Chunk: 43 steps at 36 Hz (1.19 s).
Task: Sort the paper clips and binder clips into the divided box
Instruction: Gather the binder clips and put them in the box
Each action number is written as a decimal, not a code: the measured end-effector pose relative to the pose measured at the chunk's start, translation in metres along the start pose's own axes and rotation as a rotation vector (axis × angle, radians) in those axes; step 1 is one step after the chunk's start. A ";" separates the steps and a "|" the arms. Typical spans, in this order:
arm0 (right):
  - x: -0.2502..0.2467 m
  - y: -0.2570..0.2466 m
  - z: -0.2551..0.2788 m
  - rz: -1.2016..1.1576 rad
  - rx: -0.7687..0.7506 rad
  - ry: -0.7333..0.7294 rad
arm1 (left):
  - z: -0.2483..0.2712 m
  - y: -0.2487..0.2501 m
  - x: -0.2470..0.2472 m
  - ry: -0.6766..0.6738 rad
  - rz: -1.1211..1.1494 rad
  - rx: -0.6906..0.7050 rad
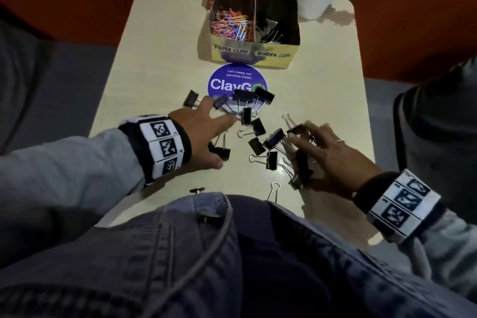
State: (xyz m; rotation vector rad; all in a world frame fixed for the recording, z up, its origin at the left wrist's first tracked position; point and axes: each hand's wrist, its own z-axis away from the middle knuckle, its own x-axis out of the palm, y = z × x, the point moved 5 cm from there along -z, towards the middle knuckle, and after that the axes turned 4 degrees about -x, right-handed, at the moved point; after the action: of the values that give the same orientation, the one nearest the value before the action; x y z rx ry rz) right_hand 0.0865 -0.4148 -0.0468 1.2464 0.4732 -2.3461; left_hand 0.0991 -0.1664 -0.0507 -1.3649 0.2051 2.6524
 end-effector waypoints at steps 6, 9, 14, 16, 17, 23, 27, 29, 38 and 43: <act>-0.019 -0.020 -0.027 -0.036 0.009 0.055 | -0.025 0.005 -0.017 0.110 0.044 -0.043; -0.028 -0.029 -0.048 -0.027 -0.001 0.105 | -0.038 0.007 -0.025 0.152 0.067 -0.054; -0.044 -0.038 -0.063 -0.009 0.038 0.193 | -0.047 0.011 -0.040 0.173 0.096 -0.058; -0.048 -0.038 -0.068 0.003 0.063 0.200 | -0.051 0.015 -0.044 0.177 0.093 -0.053; -0.050 -0.037 -0.071 0.005 0.069 0.200 | -0.053 0.016 -0.045 0.181 0.091 -0.053; -0.061 -0.038 -0.085 0.014 0.078 0.184 | -0.069 0.016 -0.053 0.160 0.102 -0.069; -0.061 -0.036 -0.087 0.034 0.068 0.187 | -0.072 0.011 -0.066 0.142 0.192 -0.059; -0.061 -0.036 -0.087 0.041 0.057 0.197 | -0.072 0.008 -0.079 0.138 0.255 -0.062; -0.062 -0.045 -0.089 0.052 0.043 0.302 | -0.093 0.023 -0.187 0.340 0.552 -0.012; -0.054 -0.054 -0.091 0.048 0.018 0.302 | -0.124 0.041 -0.200 0.313 0.317 0.034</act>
State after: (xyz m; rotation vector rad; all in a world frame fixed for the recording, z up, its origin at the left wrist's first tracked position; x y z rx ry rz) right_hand 0.1481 -0.3131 -0.0456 1.6114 0.5118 -2.1343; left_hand 0.3039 -0.2445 0.0429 -1.8694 0.5415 2.6371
